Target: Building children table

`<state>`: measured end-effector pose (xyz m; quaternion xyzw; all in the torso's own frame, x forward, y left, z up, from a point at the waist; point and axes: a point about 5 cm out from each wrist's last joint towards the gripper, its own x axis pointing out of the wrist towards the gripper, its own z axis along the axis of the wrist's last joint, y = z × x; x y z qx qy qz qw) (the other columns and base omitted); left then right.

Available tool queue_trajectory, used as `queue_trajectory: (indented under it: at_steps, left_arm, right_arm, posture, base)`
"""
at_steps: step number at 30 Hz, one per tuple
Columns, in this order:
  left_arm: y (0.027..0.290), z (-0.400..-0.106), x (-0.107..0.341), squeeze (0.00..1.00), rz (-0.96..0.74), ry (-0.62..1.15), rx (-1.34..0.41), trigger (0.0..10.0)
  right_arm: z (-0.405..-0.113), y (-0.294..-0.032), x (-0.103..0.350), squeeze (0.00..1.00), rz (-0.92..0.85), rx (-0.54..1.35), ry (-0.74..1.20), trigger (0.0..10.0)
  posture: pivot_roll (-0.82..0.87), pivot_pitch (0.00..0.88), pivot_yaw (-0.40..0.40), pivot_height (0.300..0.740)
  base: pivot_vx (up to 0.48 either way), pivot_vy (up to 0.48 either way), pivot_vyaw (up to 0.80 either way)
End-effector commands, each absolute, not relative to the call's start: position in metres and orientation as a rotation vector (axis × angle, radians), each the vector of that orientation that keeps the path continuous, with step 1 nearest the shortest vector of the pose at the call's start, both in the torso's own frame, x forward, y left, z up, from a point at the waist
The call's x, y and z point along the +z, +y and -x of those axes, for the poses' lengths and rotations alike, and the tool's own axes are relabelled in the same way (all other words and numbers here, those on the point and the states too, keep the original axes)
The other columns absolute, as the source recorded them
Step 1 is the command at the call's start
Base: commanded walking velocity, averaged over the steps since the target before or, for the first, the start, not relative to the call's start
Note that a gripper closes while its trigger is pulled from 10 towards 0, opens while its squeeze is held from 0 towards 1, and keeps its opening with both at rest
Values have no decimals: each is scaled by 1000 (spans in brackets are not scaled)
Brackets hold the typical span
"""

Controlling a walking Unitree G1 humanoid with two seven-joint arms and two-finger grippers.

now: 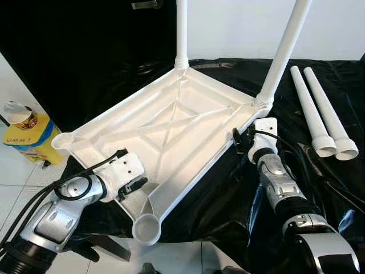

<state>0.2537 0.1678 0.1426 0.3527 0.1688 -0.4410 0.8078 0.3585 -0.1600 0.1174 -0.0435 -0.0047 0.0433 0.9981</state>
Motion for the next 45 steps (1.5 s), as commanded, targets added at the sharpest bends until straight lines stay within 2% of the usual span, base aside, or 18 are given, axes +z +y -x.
queue_trajectory:
  at_steps: [1,2,4,9,12,13,16,21,29,32,33,35,36,44,45]
  left_arm:
    - [155,-237,126,0,-709,444,-1093,10000]
    - [147,-233,125,0,-683,439,-1133,10000]
    - [147,-233,125,0,-683,439,-1133,10000]
    - [118,-227,135,0,-567,339,-1216,10000]
    - [113,-233,140,0,-544,285,-1186,10000]
    - [113,-233,140,0,-544,285,-1186,10000]
    - [123,-252,151,0,-537,189,-1039,10000]
    - [132,-258,167,0,-465,99,-983,10000]
    - [140,-237,177,0,-402,53,-1128,10000]
    - [140,-233,165,0,-491,98,-1172,10000]
    - [140,-231,159,165,-516,118,-1199,10000]
    - [140,-230,156,165,-529,130,-1218,10000]
    - [140,-228,153,1000,-531,147,-1242,10000]
    - [149,-221,149,1000,-552,189,-1299,10000]
    - [152,-219,148,765,-572,200,-1313,10000]
  right_arm:
    - [-358,-153,112,0,65,124,19,10000]
    - [-358,-147,111,0,54,166,31,10000]
    - [-358,-147,111,0,54,166,31,10000]
    - [-357,-127,107,0,23,313,63,10000]
    - [-359,-132,109,0,19,265,46,10000]
    - [-359,-132,109,0,19,265,46,10000]
    - [-362,-151,120,0,-31,126,-29,10000]
    - [-357,-159,129,0,-58,92,-120,10000]
    - [-331,-165,127,0,-30,176,-206,10000]
    - [-323,-168,123,0,-13,194,-199,10000]
    - [-319,-169,120,0,-3,203,-192,10000]
    - [-316,-170,119,0,3,208,-188,10000]
    - [-314,-170,117,0,6,211,-183,10000]
    - [-307,-175,116,0,14,214,-173,10000]
    - [-307,-176,117,0,17,213,-171,10000]
  posture:
    - [17,73,-1,740]
    - [17,75,-1,740]
    - [17,75,-1,740]
    - [21,75,0,740]
    - [23,74,-2,740]
    - [23,74,-2,740]
    - [25,74,-2,740]
    - [27,74,-3,740]
    - [35,75,-6,740]
    - [34,73,-6,740]
    - [28,73,-4,740]
    - [28,73,-4,740]
    - [23,74,-1,740]
    - [17,73,4,740]
    - [15,71,3,740]
  base:
    - [0,0,0]
    - [0,0,0]
    - [0,0,0]
    - [0,0,0]
    - [0,0,0]
    - [0,0,0]
    - [0,0,0]
    - [0,0,0]
    - [0,0,0]
    - [0,0,0]
    - [0,0,0]
    - [0,0,0]
    - [0,0,0]
    - [0,0,0]
    - [0,0,0]
